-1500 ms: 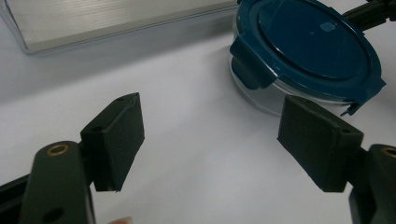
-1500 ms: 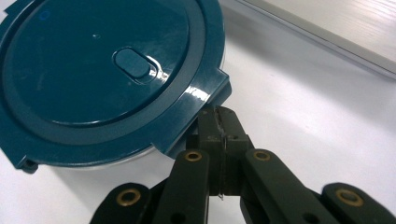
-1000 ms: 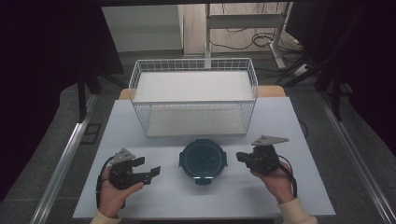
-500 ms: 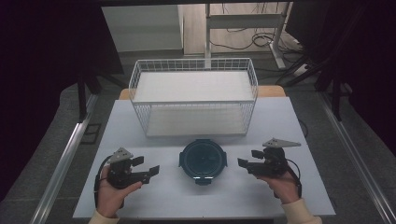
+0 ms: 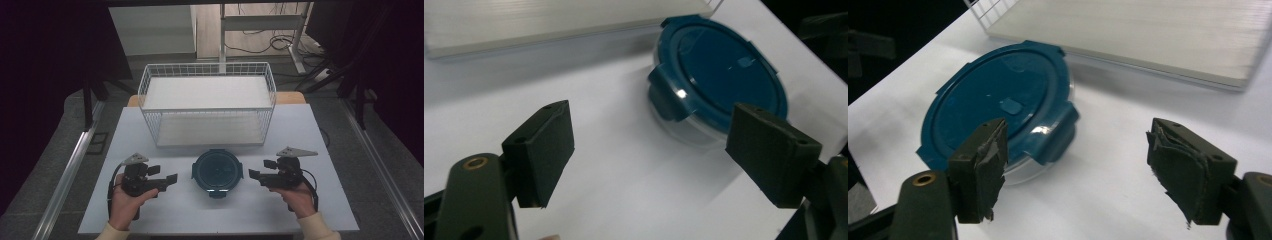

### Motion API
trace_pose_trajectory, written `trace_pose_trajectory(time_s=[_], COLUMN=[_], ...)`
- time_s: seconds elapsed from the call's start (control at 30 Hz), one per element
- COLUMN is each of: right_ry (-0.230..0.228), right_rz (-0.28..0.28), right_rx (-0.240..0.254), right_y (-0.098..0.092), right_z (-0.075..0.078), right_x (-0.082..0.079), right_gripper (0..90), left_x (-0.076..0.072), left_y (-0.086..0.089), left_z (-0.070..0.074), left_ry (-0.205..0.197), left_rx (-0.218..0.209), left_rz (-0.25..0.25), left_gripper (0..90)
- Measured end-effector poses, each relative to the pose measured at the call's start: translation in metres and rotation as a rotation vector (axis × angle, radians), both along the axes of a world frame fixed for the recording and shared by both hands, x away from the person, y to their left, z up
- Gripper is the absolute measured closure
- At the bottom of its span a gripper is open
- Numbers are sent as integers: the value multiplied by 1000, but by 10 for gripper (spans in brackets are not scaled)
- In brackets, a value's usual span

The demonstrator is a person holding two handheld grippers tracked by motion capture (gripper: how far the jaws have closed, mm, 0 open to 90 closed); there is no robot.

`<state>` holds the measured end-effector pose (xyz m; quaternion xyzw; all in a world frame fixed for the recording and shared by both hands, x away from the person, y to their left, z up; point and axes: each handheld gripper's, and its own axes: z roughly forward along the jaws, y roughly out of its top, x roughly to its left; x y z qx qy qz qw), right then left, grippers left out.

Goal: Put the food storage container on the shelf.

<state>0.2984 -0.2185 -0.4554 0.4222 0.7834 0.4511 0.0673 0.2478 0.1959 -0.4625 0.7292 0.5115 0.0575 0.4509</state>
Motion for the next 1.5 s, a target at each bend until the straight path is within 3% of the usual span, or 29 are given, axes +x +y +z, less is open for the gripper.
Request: trace_pose_trajectory(time_s=[0.13, 0.2, 0.4, 0.6, 0.77, 0.83, 1.13, 1.5], right_ry=[10, 26, 57, 100, 128, 145, 223, 320], right_rz=[22, 36, 21, 23, 29, 28, 25, 6], right_rx=[5, 17, 24, 55, 51, 47, 83, 116], right_y=[10, 18, 26, 34, 41, 44, 51, 59], right_z=[0, 1, 1, -5, -12, -17, -32, -46], right_x=[2, 6, 14, 22, 26, 28, 34, 39], right_gripper=[217, 200, 182, 178, 150, 143, 132, 122], left_x=[9, 16, 26, 36, 46, 51, 62, 68], left_y=[-8, -12, -20, -28, -29, -33, -42, -60], left_z=[3, 5, 5, -2, -8, -16, -30, -47], left_ry=[34, 60, 75, 116, 148, 180, 230, 293], left_rx=[-46, -72, -86, -107, -145, -163, -214, -223], left_rz=[-7, 17, 10, 1, 5, -8, -50, -126], left_gripper=[167, 137, 128, 106, 98, 97, 100, 137])
